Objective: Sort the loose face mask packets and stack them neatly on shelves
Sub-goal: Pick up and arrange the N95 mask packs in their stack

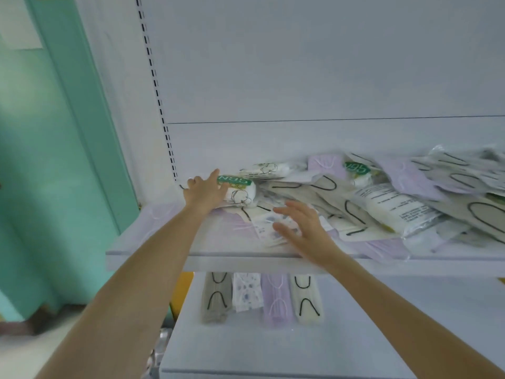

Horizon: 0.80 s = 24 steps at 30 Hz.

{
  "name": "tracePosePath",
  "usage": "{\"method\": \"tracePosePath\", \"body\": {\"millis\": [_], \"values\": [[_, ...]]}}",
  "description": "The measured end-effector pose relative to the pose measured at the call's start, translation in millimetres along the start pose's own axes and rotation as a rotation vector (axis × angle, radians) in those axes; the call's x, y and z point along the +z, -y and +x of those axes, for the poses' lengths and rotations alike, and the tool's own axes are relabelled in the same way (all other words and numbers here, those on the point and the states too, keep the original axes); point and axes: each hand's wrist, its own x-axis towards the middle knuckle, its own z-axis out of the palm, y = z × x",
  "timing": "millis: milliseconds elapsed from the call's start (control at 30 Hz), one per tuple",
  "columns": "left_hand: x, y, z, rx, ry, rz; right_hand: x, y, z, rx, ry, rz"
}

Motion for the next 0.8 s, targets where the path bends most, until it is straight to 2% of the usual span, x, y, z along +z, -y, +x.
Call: {"method": "tracePosePath", "body": {"millis": [67,267,367,500,567,667,733,800], "values": [[4,-1,8,-0.028,0.057,-0.040,-9,-3,22,0.002,-0.045,-0.093],[-5,-8,24,-0.104,0.046,-0.363,-21,-12,115,0.111,-0.098,-0.271],[-13,-10,29,-0.100,0.073,-0.521,-14,-21,149,0.106,0.010,-0.430],[-30,-9,24,-0.129,0.137,-0.975,-4,-39,175,0.165,0.179,-0.595],[-41,-1,19,-0.144,0.139,-1.146,-2,-43,178,0.159,0.057,-0.484],[-53,14,11,-0.149,0.087,-1.232,-9,-34,174,0.160,-0.271,-0.044],[-54,17,7,-0.176,0.048,-1.253,-13,-17,164,0.035,-0.429,0.165],[-50,12,4,-0.176,0.034,-1.366,-14,4,146,-0.154,-0.492,0.235]]}}
